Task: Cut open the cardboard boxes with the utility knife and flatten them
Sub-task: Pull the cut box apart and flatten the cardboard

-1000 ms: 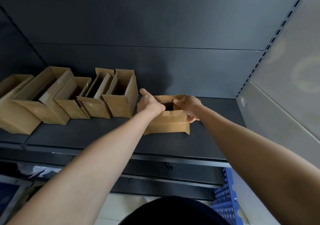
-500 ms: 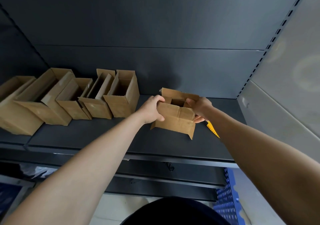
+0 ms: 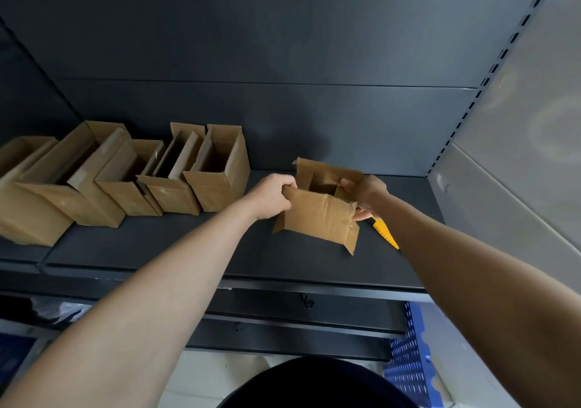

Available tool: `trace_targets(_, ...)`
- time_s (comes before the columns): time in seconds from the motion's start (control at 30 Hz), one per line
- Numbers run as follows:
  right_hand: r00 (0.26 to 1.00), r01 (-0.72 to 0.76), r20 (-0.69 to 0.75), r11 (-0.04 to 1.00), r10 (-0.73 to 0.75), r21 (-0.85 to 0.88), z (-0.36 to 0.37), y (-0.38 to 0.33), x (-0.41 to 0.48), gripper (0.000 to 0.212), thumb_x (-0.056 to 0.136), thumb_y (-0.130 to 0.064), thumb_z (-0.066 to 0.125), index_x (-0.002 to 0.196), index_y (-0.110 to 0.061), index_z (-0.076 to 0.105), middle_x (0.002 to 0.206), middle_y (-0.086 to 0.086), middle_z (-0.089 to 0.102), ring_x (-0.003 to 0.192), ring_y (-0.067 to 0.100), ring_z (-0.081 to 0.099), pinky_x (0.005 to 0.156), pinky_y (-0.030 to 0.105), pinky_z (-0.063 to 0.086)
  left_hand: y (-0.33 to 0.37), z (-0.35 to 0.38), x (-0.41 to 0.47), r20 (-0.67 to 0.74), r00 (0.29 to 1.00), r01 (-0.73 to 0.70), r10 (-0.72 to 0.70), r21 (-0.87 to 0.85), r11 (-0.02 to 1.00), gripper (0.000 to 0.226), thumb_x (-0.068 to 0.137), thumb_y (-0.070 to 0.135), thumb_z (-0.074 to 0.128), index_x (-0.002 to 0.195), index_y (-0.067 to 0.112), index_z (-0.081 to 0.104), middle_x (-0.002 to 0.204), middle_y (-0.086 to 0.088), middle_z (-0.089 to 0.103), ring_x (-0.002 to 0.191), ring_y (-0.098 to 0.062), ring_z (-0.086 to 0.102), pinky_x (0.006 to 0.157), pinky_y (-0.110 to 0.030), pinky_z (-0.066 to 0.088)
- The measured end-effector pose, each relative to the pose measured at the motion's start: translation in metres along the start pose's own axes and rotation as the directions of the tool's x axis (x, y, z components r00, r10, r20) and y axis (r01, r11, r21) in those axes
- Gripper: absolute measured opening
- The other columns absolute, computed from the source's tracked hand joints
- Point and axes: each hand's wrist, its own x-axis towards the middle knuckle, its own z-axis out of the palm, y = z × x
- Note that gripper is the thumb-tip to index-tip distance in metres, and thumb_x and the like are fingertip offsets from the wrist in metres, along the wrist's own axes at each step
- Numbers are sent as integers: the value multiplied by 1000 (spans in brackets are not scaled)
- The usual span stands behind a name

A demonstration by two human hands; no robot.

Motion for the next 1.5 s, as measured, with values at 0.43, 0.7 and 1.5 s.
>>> trace_targets(0.43, 1000, 15, 18, 968, -11, -249, 18, -16, -10, 79, 63, -49, 84, 121, -9, 49, 113, 12, 61, 90, 32, 67, 64, 39, 60, 21, 10, 15, -20, 915, 395, -403, -159, 905, 84, 77, 29, 75, 143, 16, 24, 131, -9, 46, 113, -31, 54, 71, -38, 59)
trace_targets(0.7, 979, 75, 194, 995, -60, -71, 1, -23, -16, 15, 82, 3, 51, 95, -4, 55, 80, 15, 56, 67, 28, 58, 67, 39, 58, 2, 2, 23, -164, 896, 339, -412, -346, 875, 37, 96, 9, 48, 132, 10, 42, 114, -8, 54, 94, -23, 55, 77, -39, 57)
trace_targets(1.5, 980, -152, 178, 925, 94, 347, -5, -3, -7, 73, 65, -6, 85, 128, -13, 47, 116, 8, 63, 100, 31, 63, 75, 49, 55, -7, -7, -22, 15, 922, 29, -387, -999, 30, 32, 91, -4, 30, 115, 5, 51, 122, -18, 54, 112, -33, 54, 88, -43, 50)
